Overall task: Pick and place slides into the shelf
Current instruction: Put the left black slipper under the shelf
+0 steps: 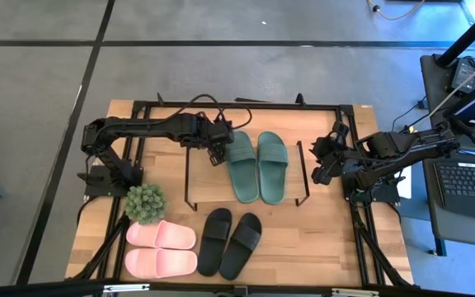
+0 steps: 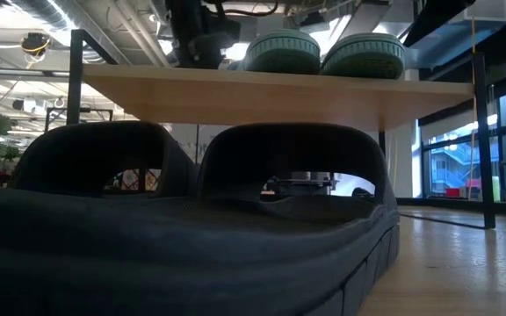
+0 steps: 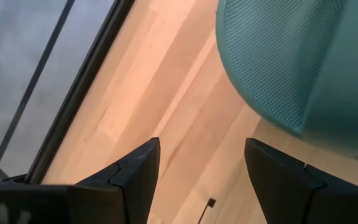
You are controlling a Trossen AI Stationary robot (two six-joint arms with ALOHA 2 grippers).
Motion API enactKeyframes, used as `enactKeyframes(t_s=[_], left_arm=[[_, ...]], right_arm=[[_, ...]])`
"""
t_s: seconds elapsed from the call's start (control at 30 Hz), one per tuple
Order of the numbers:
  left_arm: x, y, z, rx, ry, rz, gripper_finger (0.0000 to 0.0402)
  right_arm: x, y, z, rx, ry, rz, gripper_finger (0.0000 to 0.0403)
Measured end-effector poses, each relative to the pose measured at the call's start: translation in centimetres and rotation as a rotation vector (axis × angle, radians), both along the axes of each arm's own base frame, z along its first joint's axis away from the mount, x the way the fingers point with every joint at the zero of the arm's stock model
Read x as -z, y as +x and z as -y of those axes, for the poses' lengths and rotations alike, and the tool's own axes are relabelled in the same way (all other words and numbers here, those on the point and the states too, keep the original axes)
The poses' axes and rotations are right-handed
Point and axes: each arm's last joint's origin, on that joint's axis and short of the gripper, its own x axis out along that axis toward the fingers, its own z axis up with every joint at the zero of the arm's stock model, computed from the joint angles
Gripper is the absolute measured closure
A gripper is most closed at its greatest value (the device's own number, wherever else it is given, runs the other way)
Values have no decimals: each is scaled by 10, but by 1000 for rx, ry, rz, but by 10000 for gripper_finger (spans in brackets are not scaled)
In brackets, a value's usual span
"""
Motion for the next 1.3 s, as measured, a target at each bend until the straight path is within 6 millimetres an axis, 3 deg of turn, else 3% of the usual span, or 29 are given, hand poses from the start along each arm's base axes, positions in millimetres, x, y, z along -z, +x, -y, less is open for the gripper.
enactKeyframes(t_s=[0.43, 1.3], left_arm=[[20, 15, -4, 63, 15, -72, 176], [12, 28, -21, 92, 58, 83, 176]], right_arm=[[0, 0, 0, -1, 0, -1, 314], [0, 0, 0, 1, 1, 1, 314]])
